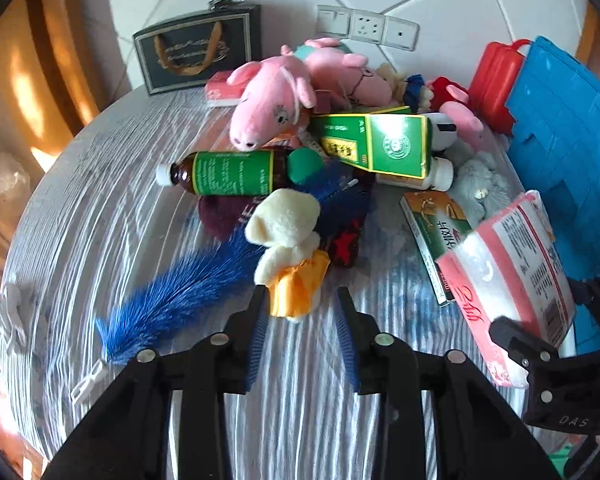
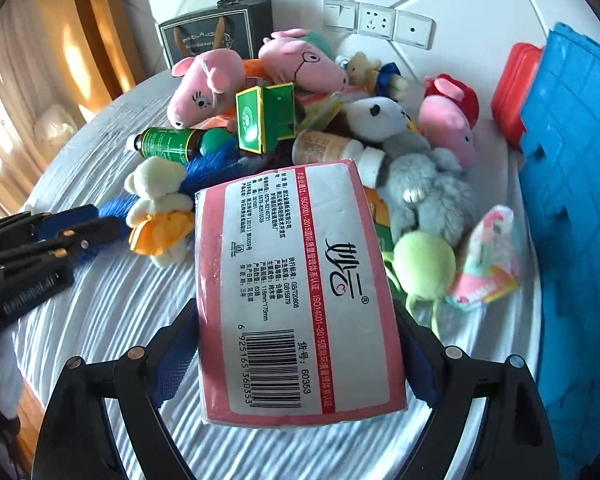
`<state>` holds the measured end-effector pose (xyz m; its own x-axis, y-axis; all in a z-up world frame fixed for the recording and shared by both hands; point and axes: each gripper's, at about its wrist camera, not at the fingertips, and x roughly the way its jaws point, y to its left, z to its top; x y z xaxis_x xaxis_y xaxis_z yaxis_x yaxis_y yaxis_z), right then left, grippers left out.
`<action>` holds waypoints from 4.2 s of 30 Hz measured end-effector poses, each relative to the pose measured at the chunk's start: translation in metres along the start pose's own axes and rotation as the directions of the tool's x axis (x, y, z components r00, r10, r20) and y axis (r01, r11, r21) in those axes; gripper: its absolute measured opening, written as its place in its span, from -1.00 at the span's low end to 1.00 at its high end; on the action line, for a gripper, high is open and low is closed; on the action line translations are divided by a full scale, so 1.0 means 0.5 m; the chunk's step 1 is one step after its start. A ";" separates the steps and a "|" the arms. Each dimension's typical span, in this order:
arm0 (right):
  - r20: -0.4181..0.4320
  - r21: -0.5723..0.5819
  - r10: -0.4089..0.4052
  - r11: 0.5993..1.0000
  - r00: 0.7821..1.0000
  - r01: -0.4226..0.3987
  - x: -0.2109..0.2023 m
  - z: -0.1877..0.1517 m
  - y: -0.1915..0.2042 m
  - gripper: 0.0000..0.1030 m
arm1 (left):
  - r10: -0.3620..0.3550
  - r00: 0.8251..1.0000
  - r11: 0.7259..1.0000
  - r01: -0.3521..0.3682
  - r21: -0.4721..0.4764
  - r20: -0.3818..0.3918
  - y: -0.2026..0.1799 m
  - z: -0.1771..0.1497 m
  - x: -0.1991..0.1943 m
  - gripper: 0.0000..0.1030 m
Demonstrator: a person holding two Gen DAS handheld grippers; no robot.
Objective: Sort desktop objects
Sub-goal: 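Lift the teddy bear and tissue pack and carry both toward the blue bin, then open the left gripper over the bin while the right releases the tissue pack, then withdraw both grippers from the bin back toward the pile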
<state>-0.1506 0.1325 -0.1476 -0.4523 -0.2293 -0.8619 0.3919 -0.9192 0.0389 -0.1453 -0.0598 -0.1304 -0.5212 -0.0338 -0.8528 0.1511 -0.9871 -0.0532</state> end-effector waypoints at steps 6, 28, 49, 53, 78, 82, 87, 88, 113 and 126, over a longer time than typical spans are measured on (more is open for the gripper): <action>-0.008 0.050 0.016 0.999 1.000 -0.016 0.008 -0.013 -0.016 0.73 | -0.003 1.000 1.000 0.003 -0.017 0.004 0.012 0.013 0.025 -0.13; -0.124 0.072 -0.032 0.997 0.992 0.041 0.174 0.042 -0.048 0.79 | 0.043 0.995 0.998 -0.039 0.050 -0.093 -0.009 0.053 0.217 -0.38; 0.276 0.150 -0.139 0.984 0.951 0.100 -0.209 0.028 0.042 0.75 | -0.124 0.940 0.973 0.053 0.223 0.319 -0.054 0.032 -0.204 -0.42; 0.348 0.190 -0.200 0.972 0.916 0.140 -0.292 0.011 0.054 0.75 | -0.194 0.911 0.955 0.091 0.281 0.363 -0.086 0.017 -0.261 -0.42; 0.471 0.417 -0.515 0.845 0.716 0.334 -0.735 -0.209 -0.507 0.75 | -0.447 0.806 0.857 0.262 0.444 0.388 -0.778 -0.016 -0.498 -0.42; 0.418 0.433 -0.530 0.830 0.738 0.351 -0.729 -0.245 -0.630 0.75 | -0.439 0.845 0.846 0.274 0.458 0.306 -0.904 -0.038 -0.504 -0.42; 0.378 0.444 -0.532 0.822 0.757 0.356 -0.675 -0.269 -0.736 0.75 | -0.392 0.879 0.850 0.232 0.474 0.272 -0.993 -0.045 -0.497 -0.41; 0.371 0.445 -0.535 0.820 0.759 0.360 -0.665 -0.269 -0.753 0.75 | -0.393 0.883 0.844 0.235 0.483 0.258 -1.012 -0.051 -0.496 -0.41; 0.307 0.389 -0.594 0.792 0.744 0.471 -0.637 -0.271 -0.859 0.94 | -0.363 0.911 0.844 0.232 0.484 0.196 -1.146 -0.074 -0.452 0.10; 0.342 0.376 -0.568 0.813 0.748 0.445 -0.666 -0.284 -0.806 0.99 | -0.365 0.893 0.870 0.227 0.437 0.263 -1.058 -0.084 -0.490 0.13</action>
<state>-0.0441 0.6247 0.0520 -0.8351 0.2413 -0.4943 -0.1840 -0.9694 -0.1624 -0.0621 0.4770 0.0851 -0.7414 0.2892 -0.6055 -0.3539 -0.9352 -0.0133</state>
